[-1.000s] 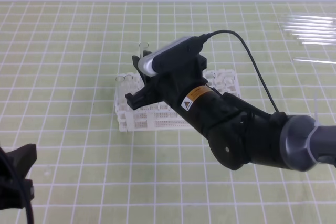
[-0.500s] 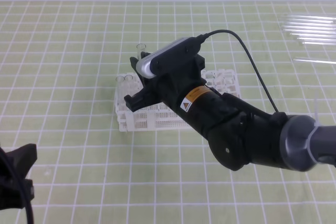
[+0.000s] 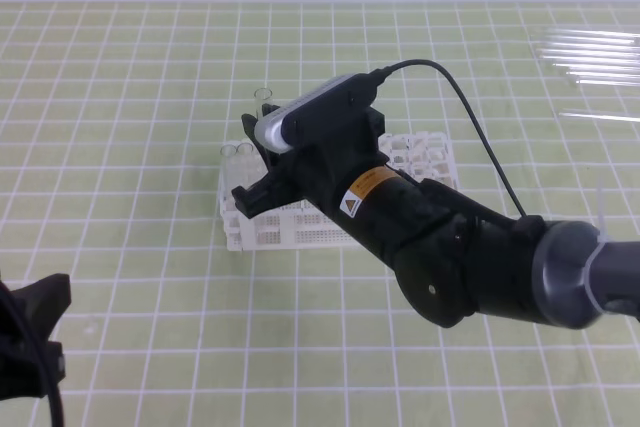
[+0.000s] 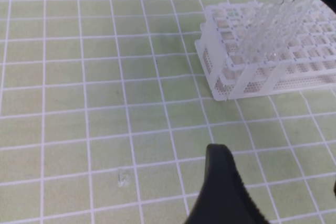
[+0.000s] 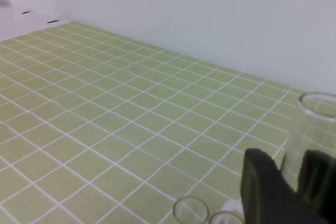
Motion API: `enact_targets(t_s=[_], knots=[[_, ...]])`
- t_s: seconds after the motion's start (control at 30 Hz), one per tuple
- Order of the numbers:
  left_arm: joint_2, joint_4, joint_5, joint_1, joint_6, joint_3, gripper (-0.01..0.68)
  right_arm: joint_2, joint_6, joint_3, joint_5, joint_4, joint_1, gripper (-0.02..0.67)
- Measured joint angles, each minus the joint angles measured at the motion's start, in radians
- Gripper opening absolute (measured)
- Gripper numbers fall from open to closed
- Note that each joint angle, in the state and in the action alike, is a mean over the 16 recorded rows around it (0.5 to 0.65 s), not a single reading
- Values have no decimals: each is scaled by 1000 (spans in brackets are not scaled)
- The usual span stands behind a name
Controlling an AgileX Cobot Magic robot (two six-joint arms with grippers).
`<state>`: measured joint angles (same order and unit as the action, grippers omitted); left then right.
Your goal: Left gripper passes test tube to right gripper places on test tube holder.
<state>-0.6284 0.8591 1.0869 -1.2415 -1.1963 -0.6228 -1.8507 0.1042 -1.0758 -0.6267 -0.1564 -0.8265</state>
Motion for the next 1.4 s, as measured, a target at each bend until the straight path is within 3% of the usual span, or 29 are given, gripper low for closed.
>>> enact_targets(t_s=[1.1, 1.4], knots=[[-1, 3, -3, 0, 0, 0, 393, -14, 3, 0, 10, 1, -1, 103], [-2, 4, -4, 0, 0, 0, 393, -14, 4, 0, 15, 1, -1, 136]])
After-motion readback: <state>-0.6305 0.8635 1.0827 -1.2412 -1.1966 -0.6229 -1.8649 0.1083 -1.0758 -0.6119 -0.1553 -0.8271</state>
